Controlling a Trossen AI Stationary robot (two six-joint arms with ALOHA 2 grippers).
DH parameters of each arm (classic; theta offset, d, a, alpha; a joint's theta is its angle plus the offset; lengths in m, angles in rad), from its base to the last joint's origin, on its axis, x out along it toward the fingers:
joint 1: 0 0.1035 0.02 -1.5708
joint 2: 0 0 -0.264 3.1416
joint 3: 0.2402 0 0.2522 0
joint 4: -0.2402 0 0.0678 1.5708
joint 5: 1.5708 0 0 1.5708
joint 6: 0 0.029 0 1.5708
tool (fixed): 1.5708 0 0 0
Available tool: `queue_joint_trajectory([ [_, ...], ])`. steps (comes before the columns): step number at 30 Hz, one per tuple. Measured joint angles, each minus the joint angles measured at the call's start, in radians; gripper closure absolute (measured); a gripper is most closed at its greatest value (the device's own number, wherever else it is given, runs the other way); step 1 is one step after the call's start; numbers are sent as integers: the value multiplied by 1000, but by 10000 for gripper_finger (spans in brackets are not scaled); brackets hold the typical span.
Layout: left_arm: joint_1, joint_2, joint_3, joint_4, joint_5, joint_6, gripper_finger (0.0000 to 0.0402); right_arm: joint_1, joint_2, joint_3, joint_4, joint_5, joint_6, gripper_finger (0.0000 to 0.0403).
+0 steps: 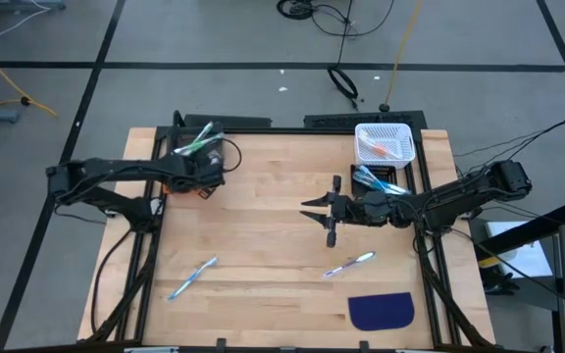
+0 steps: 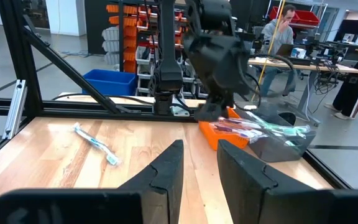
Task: Pick & Place Toothbrushes
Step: Put the blue toothbrush into the black bin
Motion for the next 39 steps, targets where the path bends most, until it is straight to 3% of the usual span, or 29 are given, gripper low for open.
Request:
queue_joint_trajectory([
  [4,-47,-73,1,-10,107,-21,231,0,0,0,0,0,0,314],
  [10,-164,-136,1,-1,454,-63,231,0,0,0,0,0,0,314],
  [13,-260,-136,-1,21,545,-99,231,0,0,0,0,0,0,314],
  [20,-513,-122,-6,36,584,-331,231,0,0,0,-18,0,0,314],
  [27,-741,-53,-5,186,586,-532,231,0,0,0,-30,0,0,314],
  [39,-880,193,-5,266,722,-717,231,0,0,0,-45,0,3,314],
])
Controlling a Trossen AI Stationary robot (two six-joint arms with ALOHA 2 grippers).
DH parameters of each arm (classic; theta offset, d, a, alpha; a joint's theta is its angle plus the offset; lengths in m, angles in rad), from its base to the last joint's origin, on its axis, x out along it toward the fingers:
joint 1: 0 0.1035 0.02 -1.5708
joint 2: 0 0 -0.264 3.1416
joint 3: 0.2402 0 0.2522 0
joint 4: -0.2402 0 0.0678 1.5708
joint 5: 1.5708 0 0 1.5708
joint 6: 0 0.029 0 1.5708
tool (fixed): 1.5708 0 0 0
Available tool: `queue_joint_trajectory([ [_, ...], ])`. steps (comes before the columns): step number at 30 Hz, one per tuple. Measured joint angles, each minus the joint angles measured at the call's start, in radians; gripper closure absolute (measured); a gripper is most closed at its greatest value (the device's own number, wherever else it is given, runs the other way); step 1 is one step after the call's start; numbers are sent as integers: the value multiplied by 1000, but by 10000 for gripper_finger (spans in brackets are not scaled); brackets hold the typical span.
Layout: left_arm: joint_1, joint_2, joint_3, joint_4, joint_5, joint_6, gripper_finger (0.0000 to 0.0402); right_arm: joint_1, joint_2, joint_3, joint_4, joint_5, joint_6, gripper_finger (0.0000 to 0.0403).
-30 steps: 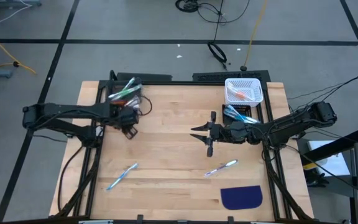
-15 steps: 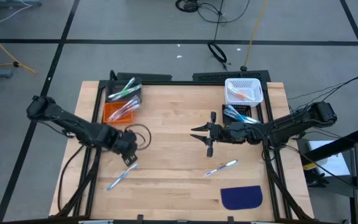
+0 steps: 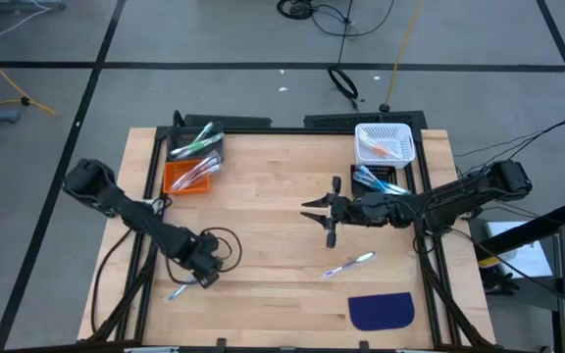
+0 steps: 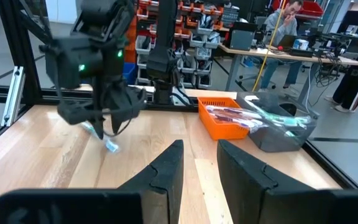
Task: Pick & Place Toothbrushes
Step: Put the blue toothbrush into the black bin
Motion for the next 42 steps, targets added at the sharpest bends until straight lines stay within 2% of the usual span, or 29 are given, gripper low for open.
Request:
queue_joint_trajectory([
  [9,-4,101,4,83,51,54,241,0,0,0,-11,0,0,314],
  [12,5,100,3,77,64,52,284,0,0,-1,-14,0,0,314],
  [16,24,90,6,60,76,60,379,0,0,-13,-4,0,0,314],
  [23,50,87,37,68,61,116,397,0,0,-88,134,1,1,314],
  [27,68,87,81,57,-18,184,398,0,0,-111,213,1,0,314],
  [42,178,86,327,93,-441,613,397,2,-1,-113,176,-2,1,314],
])
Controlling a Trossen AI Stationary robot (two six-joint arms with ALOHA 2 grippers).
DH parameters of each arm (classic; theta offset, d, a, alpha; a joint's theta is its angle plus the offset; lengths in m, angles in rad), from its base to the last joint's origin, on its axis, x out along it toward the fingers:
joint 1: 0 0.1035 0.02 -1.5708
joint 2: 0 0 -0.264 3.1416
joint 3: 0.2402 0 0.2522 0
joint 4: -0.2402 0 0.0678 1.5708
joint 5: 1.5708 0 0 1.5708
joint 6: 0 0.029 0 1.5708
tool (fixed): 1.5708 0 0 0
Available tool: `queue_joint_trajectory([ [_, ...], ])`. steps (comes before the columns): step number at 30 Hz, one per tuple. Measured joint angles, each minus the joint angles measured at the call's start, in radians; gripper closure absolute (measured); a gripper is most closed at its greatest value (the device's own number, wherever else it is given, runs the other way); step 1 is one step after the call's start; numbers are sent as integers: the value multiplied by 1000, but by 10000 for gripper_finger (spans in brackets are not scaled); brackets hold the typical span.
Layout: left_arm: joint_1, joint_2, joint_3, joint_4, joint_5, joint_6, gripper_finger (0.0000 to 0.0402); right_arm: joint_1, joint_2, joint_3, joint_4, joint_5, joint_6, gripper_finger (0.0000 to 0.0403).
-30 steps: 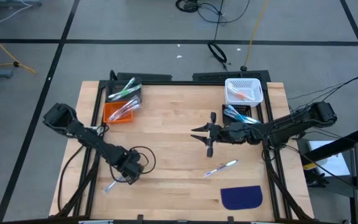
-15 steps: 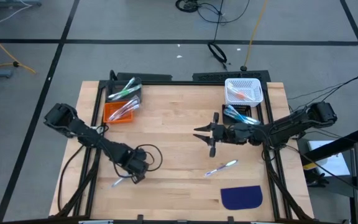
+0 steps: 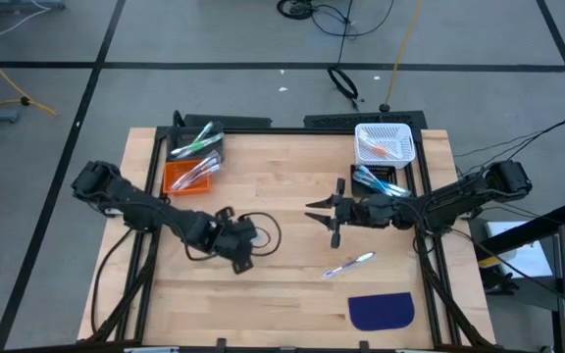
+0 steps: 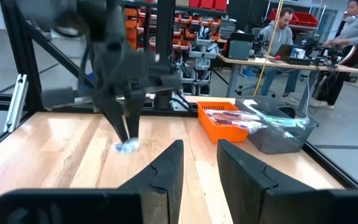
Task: Pick & Place Toothbrushes
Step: Put the blue toothbrush into the black bin
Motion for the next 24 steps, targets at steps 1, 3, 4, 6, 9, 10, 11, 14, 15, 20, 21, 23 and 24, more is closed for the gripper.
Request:
queue_joint_trajectory([
  [1,10,0,12,25,-17,36,397,0,0,0,-2,0,0,314],
  [3,29,0,32,90,-38,115,398,0,0,0,-2,0,0,314],
  [4,40,0,40,121,-44,157,399,0,0,0,-2,-1,0,314],
  [6,60,0,54,187,-48,237,397,0,0,0,-2,-1,0,314],
  [9,88,-1,72,282,-50,355,397,1,0,0,-2,-1,0,314],
  [10,97,-1,75,314,-51,393,398,1,0,0,-3,-1,0,314],
  [11,106,-1,77,349,-51,427,399,1,0,0,-6,-1,0,314],
  [14,132,-1,79,461,-51,516,396,1,0,0,-14,-2,0,314],
  [15,140,-1,79,497,-51,543,397,1,0,0,-15,-2,0,314],
  [20,175,-1,79,681,-37,646,396,1,0,0,-15,-2,0,314],
  [21,179,-1,79,714,-30,661,397,1,0,0,-15,-2,0,314],
  [23,187,-1,79,772,-16,691,399,1,0,0,-14,-2,1,314],
  [24,190,-1,79,804,-14,702,399,1,0,0,-14,-2,1,314],
])
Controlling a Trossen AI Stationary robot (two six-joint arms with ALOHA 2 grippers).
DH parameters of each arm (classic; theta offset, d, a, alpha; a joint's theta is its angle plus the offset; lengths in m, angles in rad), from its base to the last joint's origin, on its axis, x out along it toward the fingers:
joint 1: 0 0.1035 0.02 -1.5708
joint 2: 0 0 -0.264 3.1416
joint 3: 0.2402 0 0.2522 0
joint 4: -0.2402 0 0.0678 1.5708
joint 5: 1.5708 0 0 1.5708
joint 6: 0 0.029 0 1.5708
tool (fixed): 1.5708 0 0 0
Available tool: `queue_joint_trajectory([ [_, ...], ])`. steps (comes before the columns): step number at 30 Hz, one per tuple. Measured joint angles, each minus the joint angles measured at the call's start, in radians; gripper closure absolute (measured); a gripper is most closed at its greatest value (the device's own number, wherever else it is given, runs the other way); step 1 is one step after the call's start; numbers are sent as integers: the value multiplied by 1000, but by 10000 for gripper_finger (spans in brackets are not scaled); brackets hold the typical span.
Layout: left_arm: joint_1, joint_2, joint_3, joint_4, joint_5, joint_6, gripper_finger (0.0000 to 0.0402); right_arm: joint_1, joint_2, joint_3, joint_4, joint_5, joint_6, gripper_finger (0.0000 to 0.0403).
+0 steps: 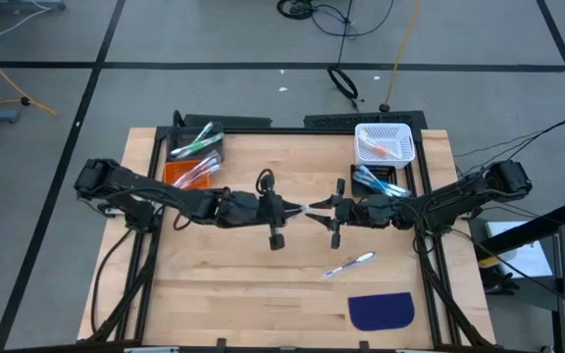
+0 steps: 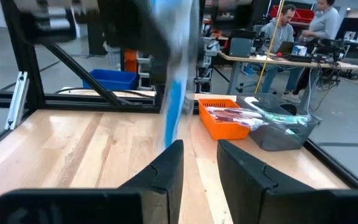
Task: Pick & Place Toothbrushes
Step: Put the blue toothbrush into the black bin
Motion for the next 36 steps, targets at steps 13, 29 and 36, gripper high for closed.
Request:
queue_joint_trajectory([
  [13,55,102,1,246,121,47,398,-1,2,0,0,-60,52,314],
  [29,81,69,0,160,76,70,399,-5,0,0,-33,-67,50,314],
  [36,72,70,0,192,89,59,399,-22,0,0,-37,-48,59,314],
])
